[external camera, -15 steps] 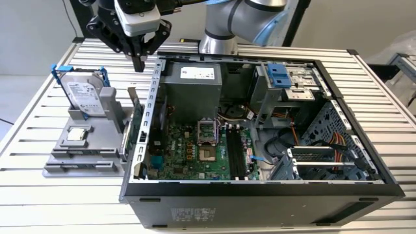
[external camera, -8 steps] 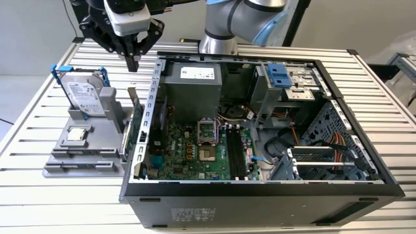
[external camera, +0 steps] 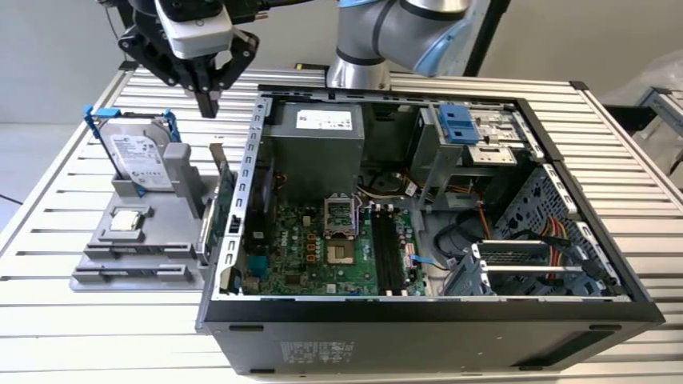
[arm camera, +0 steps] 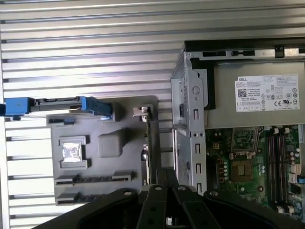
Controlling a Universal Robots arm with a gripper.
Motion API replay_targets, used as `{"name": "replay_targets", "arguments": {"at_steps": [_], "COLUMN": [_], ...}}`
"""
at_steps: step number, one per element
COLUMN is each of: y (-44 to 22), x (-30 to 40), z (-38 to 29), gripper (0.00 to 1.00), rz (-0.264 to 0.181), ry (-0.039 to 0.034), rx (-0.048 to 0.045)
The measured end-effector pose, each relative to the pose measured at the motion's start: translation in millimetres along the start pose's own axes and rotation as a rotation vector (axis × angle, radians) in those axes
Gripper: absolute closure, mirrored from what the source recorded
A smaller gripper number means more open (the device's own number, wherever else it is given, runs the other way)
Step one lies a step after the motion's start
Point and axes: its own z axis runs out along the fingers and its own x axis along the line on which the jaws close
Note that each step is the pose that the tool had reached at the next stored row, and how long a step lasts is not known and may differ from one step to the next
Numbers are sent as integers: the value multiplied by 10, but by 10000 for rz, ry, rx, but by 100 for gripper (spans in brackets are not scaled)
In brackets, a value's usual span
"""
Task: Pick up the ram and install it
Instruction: 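Reach for the ram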
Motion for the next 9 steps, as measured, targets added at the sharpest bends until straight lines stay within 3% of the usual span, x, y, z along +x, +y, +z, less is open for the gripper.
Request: {"name": "replay_targets", "arguments": {"at_steps": [9], "y": [-9], "x": [130], "z": [-2], "gripper": [100], "rz": [0], "ry": [6], "rx": [0]}}
